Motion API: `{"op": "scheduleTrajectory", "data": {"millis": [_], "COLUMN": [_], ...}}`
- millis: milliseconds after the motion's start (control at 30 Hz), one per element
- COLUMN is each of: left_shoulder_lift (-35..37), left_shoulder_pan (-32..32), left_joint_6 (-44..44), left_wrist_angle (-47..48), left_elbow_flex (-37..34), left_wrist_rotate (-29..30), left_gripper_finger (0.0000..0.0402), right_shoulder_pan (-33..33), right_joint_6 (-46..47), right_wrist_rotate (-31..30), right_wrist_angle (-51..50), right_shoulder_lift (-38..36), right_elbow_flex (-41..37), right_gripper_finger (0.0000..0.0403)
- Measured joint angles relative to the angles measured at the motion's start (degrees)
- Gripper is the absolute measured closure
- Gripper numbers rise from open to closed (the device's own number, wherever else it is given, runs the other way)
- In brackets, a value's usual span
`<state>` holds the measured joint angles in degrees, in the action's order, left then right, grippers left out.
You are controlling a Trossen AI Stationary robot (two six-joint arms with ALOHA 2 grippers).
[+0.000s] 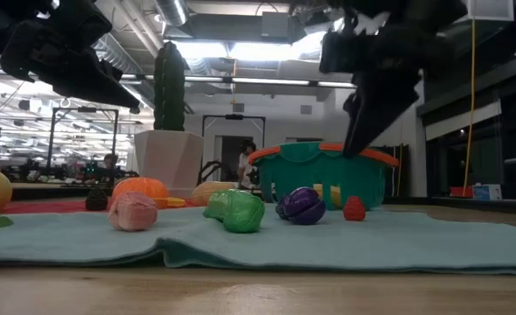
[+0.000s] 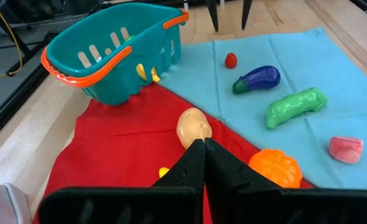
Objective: Build produce basket
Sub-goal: Put the red raspberry into the blue basket
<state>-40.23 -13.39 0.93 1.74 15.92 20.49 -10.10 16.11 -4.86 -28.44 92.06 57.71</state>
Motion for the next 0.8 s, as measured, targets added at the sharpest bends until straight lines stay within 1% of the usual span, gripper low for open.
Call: {"op": "scheduleTrajectory", "data": {"millis": [167,233,333,400,800], "left_shoulder_lift": [0.0,0.0,0.0,0.0,0.0], "left_shoulder_pan": [0.0,0.0,0.0,0.0,0.0], "left_joint_6": [0.0,0.0,0.0,0.0,0.1], "left_wrist_angle": [0.1,0.1,0.3,0.4,0.4], "left_elbow_flex": [0.0,0.0,0.0,0.0,0.0], "left_wrist_rotate": [0.0,0.0,0.0,0.0,0.0], "left_gripper_finger": [0.0401,0.0401,0.0401,0.0401,0.0401], "right_shoulder_pan": [0.0,0.0,0.0,0.0,0.0], "right_joint_6": [0.2,1.7,4.6,4.8,4.6], "right_wrist_rotate": [0.0,0.0,2.2,3.2,2.6], "right_wrist_angle": [0.9,1.5,1.6,1.6,1.7], "right_shoulder_lift": [3.0,4.0,5.2,5.9,6.4], "right_elbow_flex": [0.0,0.0,0.0,0.0,0.0], "right_gripper_finger": [0.0217,0.0217,0.0216,0.0216,0.0216]}}
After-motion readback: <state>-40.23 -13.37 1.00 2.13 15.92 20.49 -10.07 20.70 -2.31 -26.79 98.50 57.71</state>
